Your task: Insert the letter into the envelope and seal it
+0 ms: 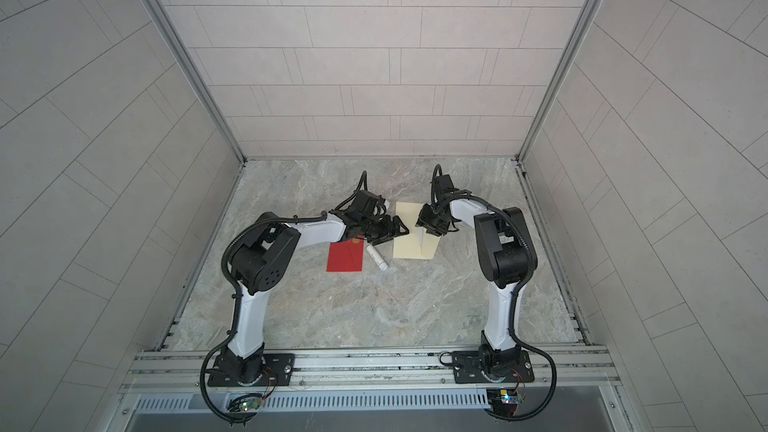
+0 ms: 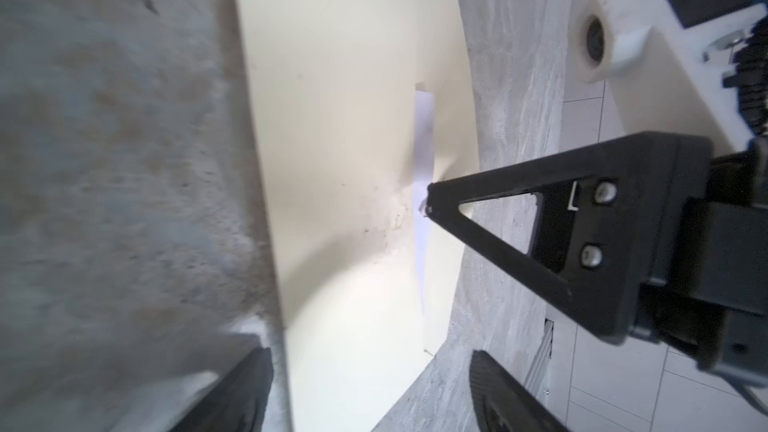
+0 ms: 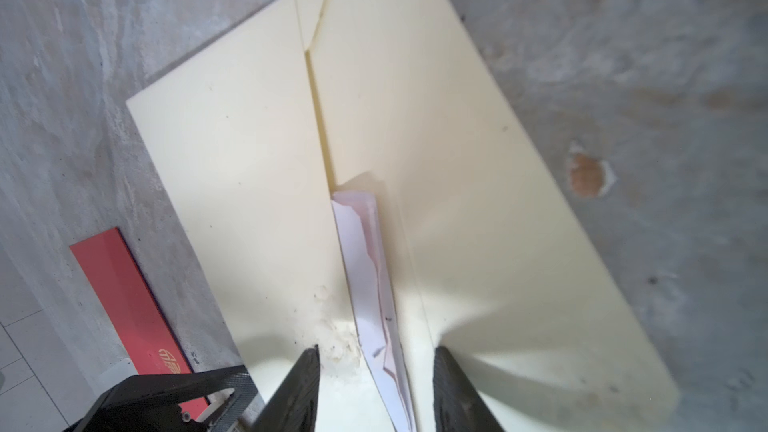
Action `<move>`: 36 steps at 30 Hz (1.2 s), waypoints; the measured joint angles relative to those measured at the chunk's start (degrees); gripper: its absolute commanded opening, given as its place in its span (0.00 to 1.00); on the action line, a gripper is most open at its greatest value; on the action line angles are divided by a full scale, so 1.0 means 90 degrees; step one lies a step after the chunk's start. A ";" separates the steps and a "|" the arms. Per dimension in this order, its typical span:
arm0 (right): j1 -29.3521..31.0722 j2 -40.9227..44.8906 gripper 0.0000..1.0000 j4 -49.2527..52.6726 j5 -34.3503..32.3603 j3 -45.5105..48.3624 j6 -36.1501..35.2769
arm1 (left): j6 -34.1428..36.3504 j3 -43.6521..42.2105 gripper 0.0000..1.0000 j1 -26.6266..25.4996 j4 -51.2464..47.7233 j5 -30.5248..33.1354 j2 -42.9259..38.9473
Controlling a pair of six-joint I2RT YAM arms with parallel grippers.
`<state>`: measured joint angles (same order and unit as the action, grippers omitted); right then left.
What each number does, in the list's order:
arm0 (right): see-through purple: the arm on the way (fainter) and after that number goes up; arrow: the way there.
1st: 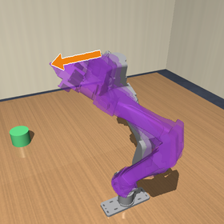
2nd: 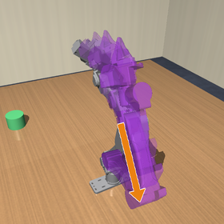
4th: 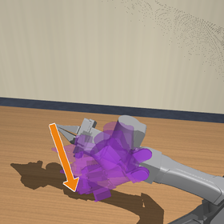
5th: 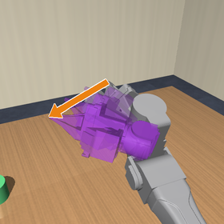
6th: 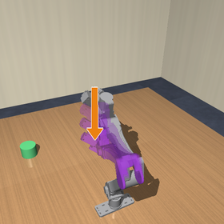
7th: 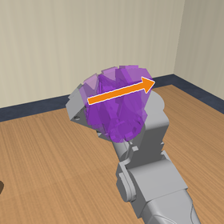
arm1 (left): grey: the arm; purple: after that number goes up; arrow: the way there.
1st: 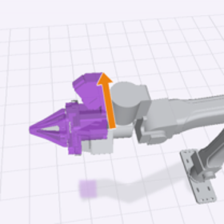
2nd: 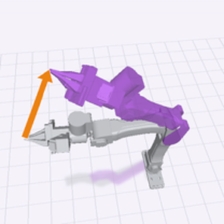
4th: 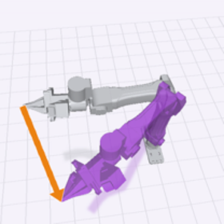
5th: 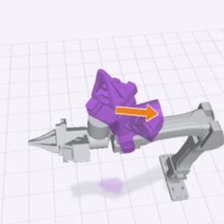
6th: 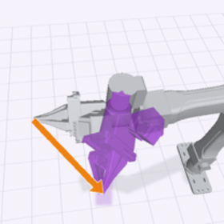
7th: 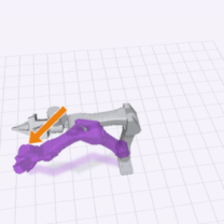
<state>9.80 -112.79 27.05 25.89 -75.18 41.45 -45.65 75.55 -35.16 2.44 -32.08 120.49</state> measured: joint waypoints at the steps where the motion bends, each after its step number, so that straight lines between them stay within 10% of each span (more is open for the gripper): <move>1: -0.0002 0.0000 0.47 0.0034 -0.0007 -0.0015 -0.0044 | 0.0017 0.0002 0.72 0.0010 -0.0058 0.0019 -0.0002; 36: 0.0155 -0.0721 0.46 0.0738 0.0342 -0.1139 -0.0313 | -0.0073 0.1081 0.54 -0.0051 -0.0321 0.0148 0.0767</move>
<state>11.20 -119.28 33.69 28.97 -85.43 38.63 -46.30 85.27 -35.62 -0.45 -30.74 127.39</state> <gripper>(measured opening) 0.466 0.535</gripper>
